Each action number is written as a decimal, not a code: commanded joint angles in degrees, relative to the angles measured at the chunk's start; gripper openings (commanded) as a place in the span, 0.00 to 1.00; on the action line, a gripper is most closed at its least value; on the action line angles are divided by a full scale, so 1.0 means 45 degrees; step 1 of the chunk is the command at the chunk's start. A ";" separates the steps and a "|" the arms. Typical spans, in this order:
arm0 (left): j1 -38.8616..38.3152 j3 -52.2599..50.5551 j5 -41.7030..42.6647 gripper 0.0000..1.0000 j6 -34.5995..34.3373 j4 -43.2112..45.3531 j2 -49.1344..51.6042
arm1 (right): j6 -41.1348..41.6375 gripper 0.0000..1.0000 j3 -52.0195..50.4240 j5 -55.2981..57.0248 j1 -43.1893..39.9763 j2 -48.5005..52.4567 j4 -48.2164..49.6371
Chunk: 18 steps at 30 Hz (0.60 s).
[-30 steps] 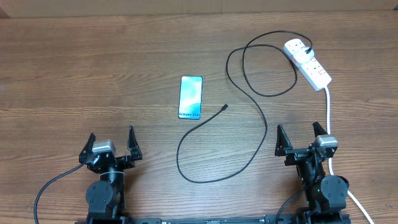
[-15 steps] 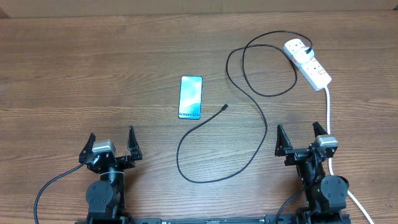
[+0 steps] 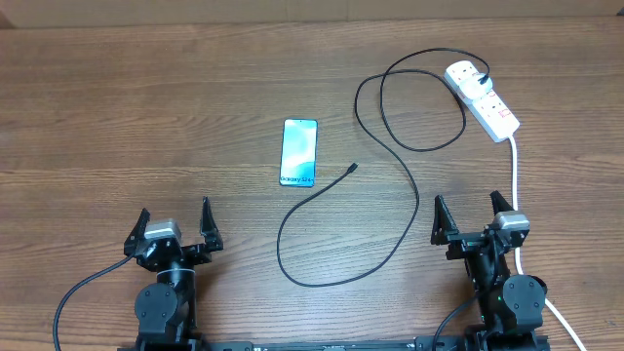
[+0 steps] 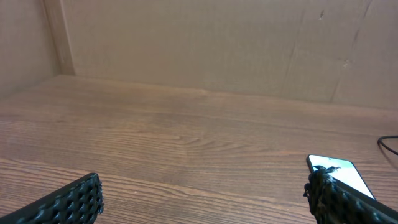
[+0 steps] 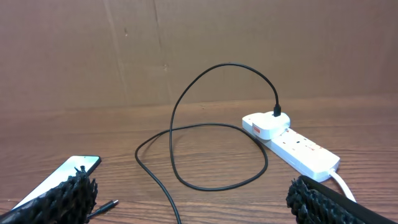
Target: Plug charger to phone and switch on socket
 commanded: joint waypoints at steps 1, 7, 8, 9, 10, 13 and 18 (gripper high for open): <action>0.0087 -0.0053 0.0097 1.00 0.0335 0.0005 -0.0155 | -0.0049 1.00 -0.0131 -0.0015 0.0063 -0.0151 0.0078; 0.0087 -0.0053 0.0092 1.00 0.0340 0.0005 -0.0155 | -0.0049 1.00 -0.0131 -0.0019 0.0063 -0.0151 0.0078; 0.0087 -0.0053 0.0097 1.00 0.0335 0.0005 -0.0155 | -0.0049 1.00 -0.0131 -0.0015 0.0063 -0.0151 0.0078; 0.0092 -0.0053 0.0141 1.00 0.0291 0.0005 -0.0155 | -0.0049 1.00 -0.0131 -0.0015 0.0063 -0.0151 0.0078; 0.0078 -0.0053 0.0277 1.00 0.0117 0.0005 -0.0155 | -0.0049 1.00 -0.0131 -0.0019 0.0063 -0.0151 0.0078; 0.0073 -0.0053 0.1593 1.00 -0.0355 -0.0015 -0.0155 | -0.0049 1.00 -0.0131 -0.0019 0.0063 -0.0151 0.0078; 0.0068 -0.0053 0.4512 0.99 -0.1855 0.0709 -0.0155 | -0.0049 1.00 -0.0131 -0.0015 0.0063 -0.0151 0.0078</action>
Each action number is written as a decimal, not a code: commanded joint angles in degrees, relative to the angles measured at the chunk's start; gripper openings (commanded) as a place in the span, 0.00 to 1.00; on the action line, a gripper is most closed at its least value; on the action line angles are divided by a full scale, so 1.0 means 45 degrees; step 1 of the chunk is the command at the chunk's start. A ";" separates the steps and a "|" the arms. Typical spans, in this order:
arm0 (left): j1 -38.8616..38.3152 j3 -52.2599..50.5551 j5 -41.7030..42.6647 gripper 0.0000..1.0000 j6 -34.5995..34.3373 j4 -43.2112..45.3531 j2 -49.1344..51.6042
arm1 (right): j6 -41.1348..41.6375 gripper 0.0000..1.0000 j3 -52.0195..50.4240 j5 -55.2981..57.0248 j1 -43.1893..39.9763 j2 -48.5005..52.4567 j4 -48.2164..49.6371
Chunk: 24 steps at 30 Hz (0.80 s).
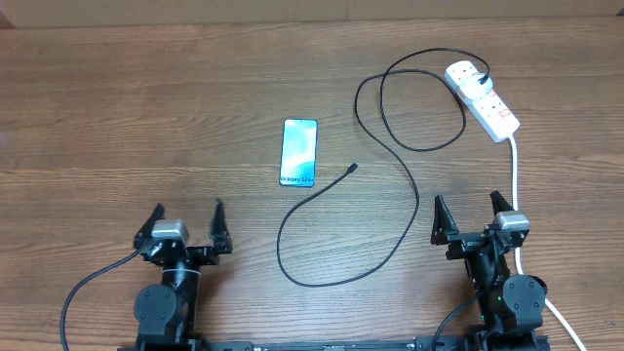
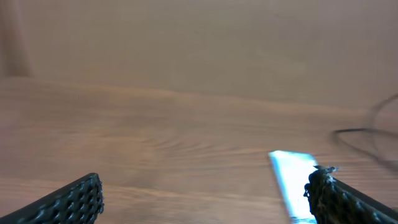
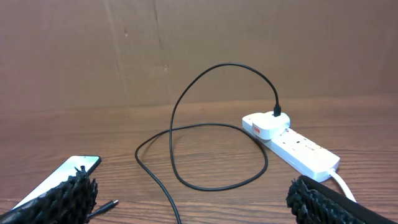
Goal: Plug charger to phone and switch on socket
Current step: 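Move the left gripper forward over the phone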
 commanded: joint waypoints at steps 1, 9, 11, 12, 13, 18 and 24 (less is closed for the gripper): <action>0.0068 -0.0053 0.2827 1.00 -0.1729 0.0379 -0.0155 | -0.0049 1.00 -0.0131 -0.0015 0.0063 -0.0151 0.0078; 0.0068 -0.0049 0.4522 1.00 -0.2501 0.4323 -0.0155 | -0.0049 1.00 -0.0131 -0.0015 0.0063 -0.0151 0.0078; 0.0068 0.0010 0.4517 1.00 -0.2501 0.6246 -0.0155 | -0.0049 1.00 -0.0131 -0.0019 0.0063 -0.0151 0.0078; 0.0068 0.0102 0.4464 1.00 -0.2501 0.7019 -0.0155 | -0.0049 1.00 -0.0131 -0.0015 0.0063 -0.0151 0.0078; 0.0068 0.0253 0.4420 1.00 -0.2501 0.7640 -0.0151 | -0.0049 1.00 -0.0131 -0.0019 0.0063 -0.0151 0.0078; 0.0068 0.2370 0.4284 1.00 -0.2424 0.7169 0.0010 | -0.0049 1.00 -0.0131 -0.0019 0.0063 -0.0151 0.0078; 0.0068 0.6790 0.4692 1.00 -0.1588 0.2958 0.1996 | -0.0049 1.00 -0.0131 -0.0019 0.0063 -0.0151 0.0078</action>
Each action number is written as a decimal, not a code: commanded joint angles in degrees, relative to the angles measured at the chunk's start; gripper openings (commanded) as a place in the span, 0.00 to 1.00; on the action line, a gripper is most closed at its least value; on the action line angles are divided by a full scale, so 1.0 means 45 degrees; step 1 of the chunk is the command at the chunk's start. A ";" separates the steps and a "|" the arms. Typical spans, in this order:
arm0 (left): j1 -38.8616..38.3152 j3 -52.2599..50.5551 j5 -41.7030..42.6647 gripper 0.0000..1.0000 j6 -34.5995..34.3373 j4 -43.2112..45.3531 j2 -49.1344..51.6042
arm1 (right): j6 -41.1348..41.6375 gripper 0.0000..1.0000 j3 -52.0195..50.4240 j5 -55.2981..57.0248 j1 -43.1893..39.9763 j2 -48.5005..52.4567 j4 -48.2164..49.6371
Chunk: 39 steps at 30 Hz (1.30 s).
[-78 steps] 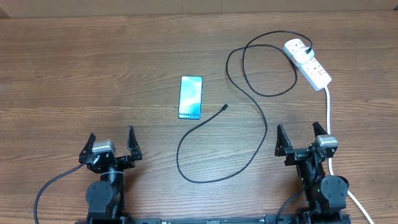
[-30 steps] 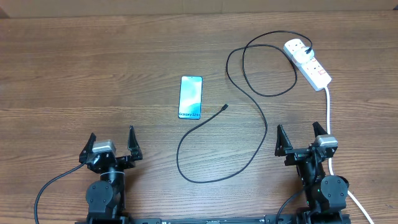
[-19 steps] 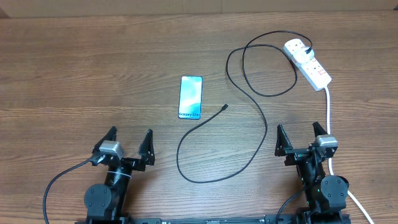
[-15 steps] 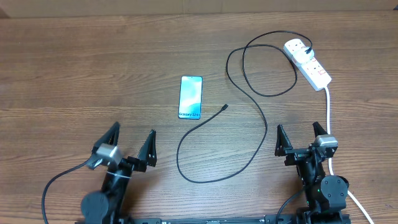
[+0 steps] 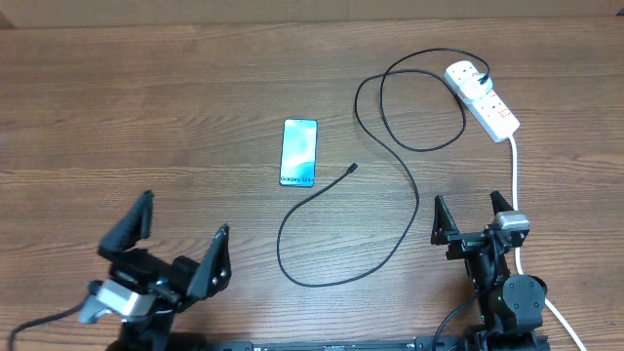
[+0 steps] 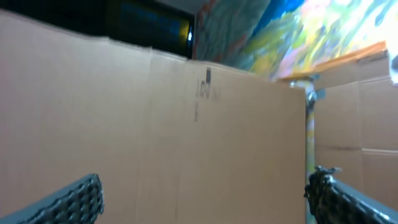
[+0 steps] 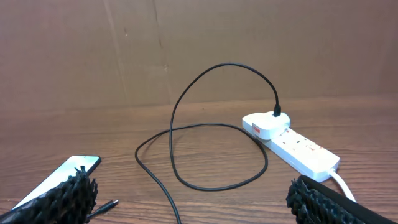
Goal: Plug charger to phone and switch on socket
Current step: 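Move the left gripper forward over the phone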
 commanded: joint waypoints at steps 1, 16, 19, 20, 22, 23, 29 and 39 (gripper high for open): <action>0.0068 0.3249 0.0486 1.00 0.0583 -0.2905 0.1685 | -0.0044 1.00 -0.0131 -0.0015 0.0063 -0.0151 0.0078; -0.0267 1.3901 0.2322 1.00 0.1540 -1.4552 1.1205 | -0.0044 1.00 -0.0131 -0.0015 0.0063 -0.0151 0.0078; -0.1350 1.5091 -0.0097 1.00 0.1326 -1.6330 1.2556 | -0.0044 1.00 -0.0131 -0.0019 0.0063 -0.0151 0.0078; -0.1807 1.5591 -0.0957 1.00 0.1180 -1.7029 1.3075 | -0.0044 1.00 -0.0131 -0.0019 0.0063 -0.0151 0.0078; -0.2851 1.6835 -0.3011 1.00 0.0481 -1.8695 1.4348 | -0.0049 1.00 -0.0131 -0.0019 0.0063 -0.0151 0.0078; -0.3390 1.7529 -0.3963 1.00 0.0204 -1.9540 1.5067 | -0.0044 1.00 -0.0131 -0.0019 0.0063 -0.0151 0.0078; -0.5362 1.9700 -0.6819 1.00 -0.0345 -2.1162 1.8185 | -0.0044 1.00 -0.0131 -0.0015 0.0063 -0.0151 0.0078; -0.5683 1.9652 -0.4347 1.00 -0.1384 -2.0176 2.0754 | -0.0044 1.00 -0.0131 -0.0019 0.0063 -0.0151 0.0078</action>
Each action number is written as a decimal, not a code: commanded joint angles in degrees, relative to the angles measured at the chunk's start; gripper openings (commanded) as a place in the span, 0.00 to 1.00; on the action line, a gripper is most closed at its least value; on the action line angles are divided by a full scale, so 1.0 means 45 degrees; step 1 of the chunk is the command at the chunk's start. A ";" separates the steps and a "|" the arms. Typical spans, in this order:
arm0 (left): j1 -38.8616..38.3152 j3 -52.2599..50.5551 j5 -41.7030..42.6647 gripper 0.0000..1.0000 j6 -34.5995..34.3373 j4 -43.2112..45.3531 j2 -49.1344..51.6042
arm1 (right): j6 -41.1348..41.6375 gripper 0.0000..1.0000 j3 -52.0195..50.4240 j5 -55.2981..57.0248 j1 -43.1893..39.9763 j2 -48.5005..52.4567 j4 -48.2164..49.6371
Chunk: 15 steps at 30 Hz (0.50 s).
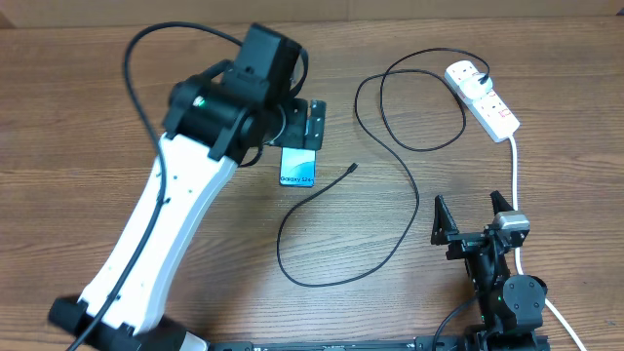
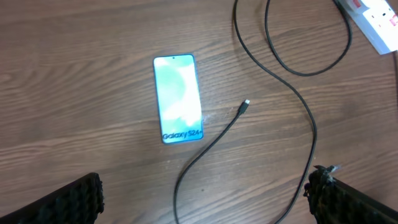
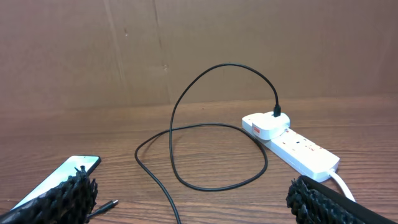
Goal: Plug charger to phone and switch on socket
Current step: 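Move the left gripper forward over the phone, then lower the left gripper and close it on the phone's edges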
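The phone lies face up mid-table with its screen lit, and appears again in the left wrist view. The black charger cable's free plug rests just right of it, apart from it. The cable loops back to an adapter plugged into the white power strip. My left gripper hovers open high above the phone's far end, looking straight down. My right gripper stands open near the front right, nothing between its fingers.
The white mains lead runs from the power strip toward the front edge, past my right arm. The black cable makes a wide loop on the table between the phone and the right arm. A cardboard wall backs the table.
My left arm has gone from the front left of the table, camera aimed at the wall, to stretched out over the phone, camera looking down. The right arm, phone and cable have not moved.
Both grippers rested open at the front edge, left and right. The left gripper then turned toward the phone, then was raised with its camera on the back wall, and now hangs open above the phone. The right arm stayed still throughout.
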 commanded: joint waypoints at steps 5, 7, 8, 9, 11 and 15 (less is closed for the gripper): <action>-0.0170 0.0287 -0.1491 1.00 -0.2705 -0.0277 0.2118 | -0.0019 1.00 -0.0131 -0.0019 0.0063 -0.0141 0.0073; -0.0209 0.0287 -0.1496 1.00 -0.2705 -0.0214 0.2803 | -0.0024 1.00 -0.0131 -0.0015 0.0063 -0.0141 0.0073; -0.0209 0.0287 -0.1506 1.00 -0.2701 -0.0199 0.3109 | -0.0019 1.00 -0.0131 -0.0019 0.0063 -0.0141 0.0073; -0.0204 0.0287 -0.1501 1.00 -0.2701 -0.0146 0.3385 | -0.0019 1.00 -0.0131 -0.0019 0.0063 -0.0141 0.0073; -0.0146 0.0287 -0.1481 1.00 -0.2705 0.0053 0.4012 | -0.0019 1.00 -0.0131 -0.0019 0.0063 -0.0141 0.0073; -0.0068 0.0287 -0.1554 1.00 -0.2657 0.0525 0.5027 | -0.0019 1.00 -0.0131 -0.0019 0.0063 -0.0141 0.0073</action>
